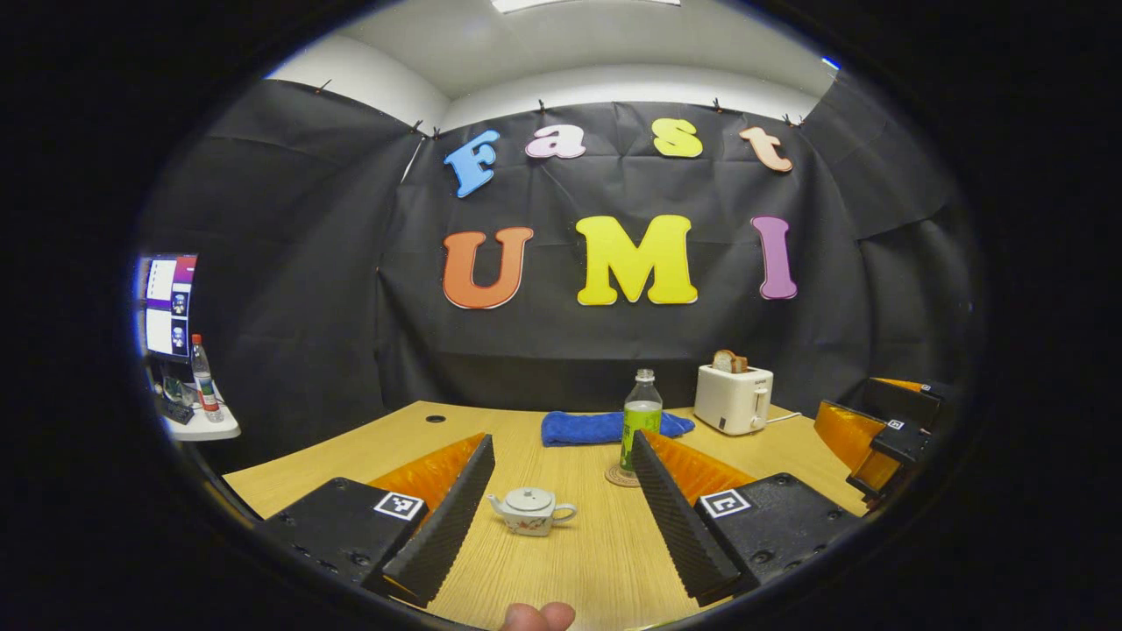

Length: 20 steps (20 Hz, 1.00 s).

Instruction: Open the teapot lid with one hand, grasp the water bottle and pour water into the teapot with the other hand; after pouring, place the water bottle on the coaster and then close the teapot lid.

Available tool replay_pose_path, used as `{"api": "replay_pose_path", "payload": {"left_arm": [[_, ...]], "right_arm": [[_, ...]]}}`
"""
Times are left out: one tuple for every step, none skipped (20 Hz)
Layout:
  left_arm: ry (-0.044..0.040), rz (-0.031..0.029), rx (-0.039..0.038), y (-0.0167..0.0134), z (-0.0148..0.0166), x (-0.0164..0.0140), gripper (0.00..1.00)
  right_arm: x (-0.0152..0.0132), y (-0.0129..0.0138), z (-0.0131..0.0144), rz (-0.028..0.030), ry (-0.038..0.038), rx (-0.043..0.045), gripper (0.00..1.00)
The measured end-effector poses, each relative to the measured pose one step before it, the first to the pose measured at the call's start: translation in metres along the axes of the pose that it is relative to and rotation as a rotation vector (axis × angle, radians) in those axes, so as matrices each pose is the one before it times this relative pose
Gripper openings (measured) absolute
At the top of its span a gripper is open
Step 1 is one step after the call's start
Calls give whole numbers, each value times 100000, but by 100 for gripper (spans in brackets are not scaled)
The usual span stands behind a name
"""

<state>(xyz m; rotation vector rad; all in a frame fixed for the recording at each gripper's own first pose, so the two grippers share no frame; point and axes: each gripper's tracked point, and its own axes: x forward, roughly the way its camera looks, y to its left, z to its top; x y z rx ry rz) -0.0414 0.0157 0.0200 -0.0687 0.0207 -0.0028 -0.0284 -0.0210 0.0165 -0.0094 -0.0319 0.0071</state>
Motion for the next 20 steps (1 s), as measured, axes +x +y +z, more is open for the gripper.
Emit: {"api": "replay_pose_path", "payload": {"left_arm": [[-947, -55, 569, 16, 242, -178, 98], [183, -749, 528, -166, 70, -151, 98], [-827, -47, -187, 45, 209, -46, 98], [-544, -483, -315, -70, 220, -8, 98], [377, -123, -148, -99, -77, -85, 98], [-385, -175, -322, 30, 89, -28, 98], [-89, -493, -405, -169, 60, -56, 98], [-318, -634, -158, -133, 13, -46, 98], [-324, -153, 9, -21, 55, -15, 98], [434, -198, 111, 38, -199, 216, 98], [295, -8, 36, 0, -203, 49, 98], [463, 73, 128, 75, -131, 10, 98], [100, 217, -91, 197, -19, 94, 98], [45, 128, -363, 194, -134, 106, 98], [81, -13, -319, 100, -76, 142, 98], [307, 165, -270, 152, -117, 58, 98], [261, 57, -160, 158, -71, 41, 98], [-14, 152, -103, 31, -38, 101, 98], [68, 159, 36, 197, -68, -92, 98], [-376, 467, 180, 172, 37, 20, 98]], "right_arm": [[-182, 126, -47, 56, 371, 278, 97], [-166, 151, 93, 71, 384, 561, 97], [-14, 94, 18, -165, 224, 895, 97], [12, 18, 124, -356, 254, 697, 97], [210, 94, -196, -314, 718, 169, 97], [175, 210, -185, 241, 1111, 64, 97], [109, 367, -110, 426, 776, -208, 97], [44, 288, 83, 435, 493, -344, 97], [81, 116, 3, 91, 152, -638, 97], [30, 203, 158, 181, -309, -253, 97], [158, 218, 28, 241, -56, -142, 97], [74, 220, 51, 199, -143, -64, 97], [54, 108, -45, 114, 192, 47, 97], [11, 197, 31, 271, -119, 236, 97], [44, 163, 27, 102, -199, 256, 97], [105, 81, 34, -71, -26, 20, 97], [90, 34, -116, -97, 70, -34, 97], [65, 117, -128, 17, 310, -48, 97], [35, 180, -92, 85, 157, -104, 97], [153, 148, -54, -74, 280, -149, 97]]}}
